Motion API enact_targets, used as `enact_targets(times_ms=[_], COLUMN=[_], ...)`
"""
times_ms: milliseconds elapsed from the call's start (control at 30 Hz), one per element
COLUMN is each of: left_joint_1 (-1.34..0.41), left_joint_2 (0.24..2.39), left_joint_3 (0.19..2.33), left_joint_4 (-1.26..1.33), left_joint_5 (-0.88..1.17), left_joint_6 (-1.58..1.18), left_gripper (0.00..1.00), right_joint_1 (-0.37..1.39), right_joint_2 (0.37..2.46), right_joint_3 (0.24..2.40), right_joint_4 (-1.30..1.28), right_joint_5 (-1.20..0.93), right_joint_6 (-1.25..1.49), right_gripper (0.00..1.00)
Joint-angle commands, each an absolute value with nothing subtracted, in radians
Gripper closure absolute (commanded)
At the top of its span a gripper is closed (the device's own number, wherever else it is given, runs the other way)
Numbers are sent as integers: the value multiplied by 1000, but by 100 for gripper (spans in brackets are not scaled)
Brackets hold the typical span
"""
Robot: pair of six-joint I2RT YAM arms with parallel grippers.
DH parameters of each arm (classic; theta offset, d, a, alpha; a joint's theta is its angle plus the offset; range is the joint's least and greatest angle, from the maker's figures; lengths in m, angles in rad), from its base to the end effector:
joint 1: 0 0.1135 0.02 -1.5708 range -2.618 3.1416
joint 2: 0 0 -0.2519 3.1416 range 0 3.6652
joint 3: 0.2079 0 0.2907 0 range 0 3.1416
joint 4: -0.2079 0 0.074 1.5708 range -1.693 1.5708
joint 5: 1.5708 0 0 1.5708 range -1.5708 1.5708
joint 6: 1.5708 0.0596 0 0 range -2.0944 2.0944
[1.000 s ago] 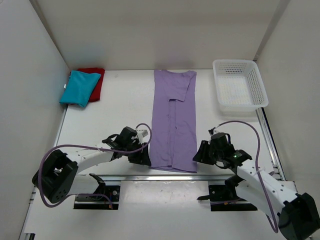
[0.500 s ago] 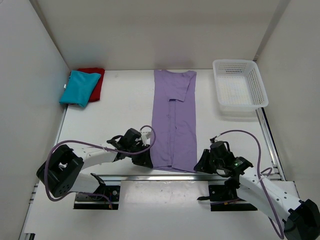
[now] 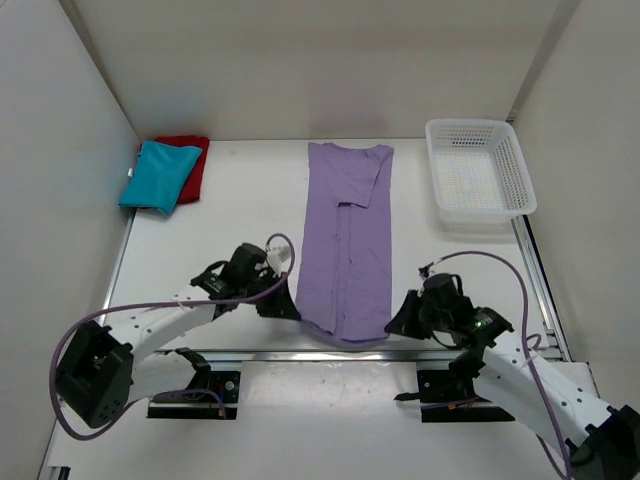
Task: Fold and stack the t-shirts
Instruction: Rotate the tshirt 90 degrees
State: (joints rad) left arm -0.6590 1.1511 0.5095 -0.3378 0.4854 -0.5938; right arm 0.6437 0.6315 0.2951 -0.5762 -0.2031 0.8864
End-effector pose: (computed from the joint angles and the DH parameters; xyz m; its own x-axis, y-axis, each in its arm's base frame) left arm 0.1820 -0.1762 0.1162 -0.9621 0.1192 -0.2454 0.2521 0.7320 -0.6330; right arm 0.1415 0.1212 0.1202 -0.9320 0.2495 -0.2631 0.0563 0.8163 0.5748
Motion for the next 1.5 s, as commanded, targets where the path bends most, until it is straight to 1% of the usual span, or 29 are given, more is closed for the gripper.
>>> enact_targets(times_ms=[0,100,233,300,367,467,533,600,800,900,967,1033,1067,1100,1133,1167,1200,1233,1300,1367,1433,1467], left_joint_1=[-589,-563,-509,-463,-433,-388,-367,-335,-330,-331,-321,-324,-324,-327,-327,-321,-325,-324,-333,-360,-397,-420], left_joint_2=[1146,1238,1395,1471,1567,1682,1750,1833,2031,2072,2074,2053,2039,2013,2002,1967,1933,1896,1829,1767,1721,1717], left_joint_3=[675,770,921,983,1073,1187,1236,1281,1419,1436,1421,1381,1367,1347,1329,1321,1295,1263,1180,1100,1021,973], left_joint_4=[-354,-269,-201,-184,-155,-169,-170,-161,-161,-140,-73,-10,32,52,83,110,123,139,222,247,238,241], left_joint_5=[498,528,466,436,451,410,411,397,431,431,434,452,451,453,453,456,454,457,450,414,388,393], left_joint_6=[-583,-620,-626,-640,-653,-646,-647,-647,-641,-650,-684,-712,-727,-735,-747,-759,-771,-793,-847,-841,-830,-830], left_gripper=[100,100,100,100,100,100,100,100,100,97,92,90,86,83,78,73,70,67,62,62,63,64], right_joint_1=[491,272,189,152,137,92,84,84,55,63,61,66,63,63,64,64,69,71,87,116,179,190], right_joint_2=[702,845,1076,1173,1294,1438,1507,1592,1794,1857,1890,1922,1927,1911,1892,1878,1846,1807,1740,1651,1614,1614], right_joint_3=[417,487,670,760,828,922,972,1032,1161,1222,1245,1282,1284,1276,1252,1244,1226,1204,1148,1065,1026,1014], right_joint_4=[-514,-419,-351,-292,-240,-198,-167,-134,-135,-133,-133,-147,-156,-137,-115,-104,-86,-71,-52,-17,-12,-9], right_joint_5=[-294,-423,-385,-403,-379,-393,-420,-401,-434,-436,-440,-434,-431,-423,-420,-419,-413,-410,-361,-299,-258,-255], right_joint_6=[722,577,444,437,422,414,403,394,388,379,390,382,385,391,399,409,423,428,436,428,408,405], right_gripper=[100,100,100,100,100,100,100,100,100,100,100,100,100,98,94,83,77,65,53,52,66,81])
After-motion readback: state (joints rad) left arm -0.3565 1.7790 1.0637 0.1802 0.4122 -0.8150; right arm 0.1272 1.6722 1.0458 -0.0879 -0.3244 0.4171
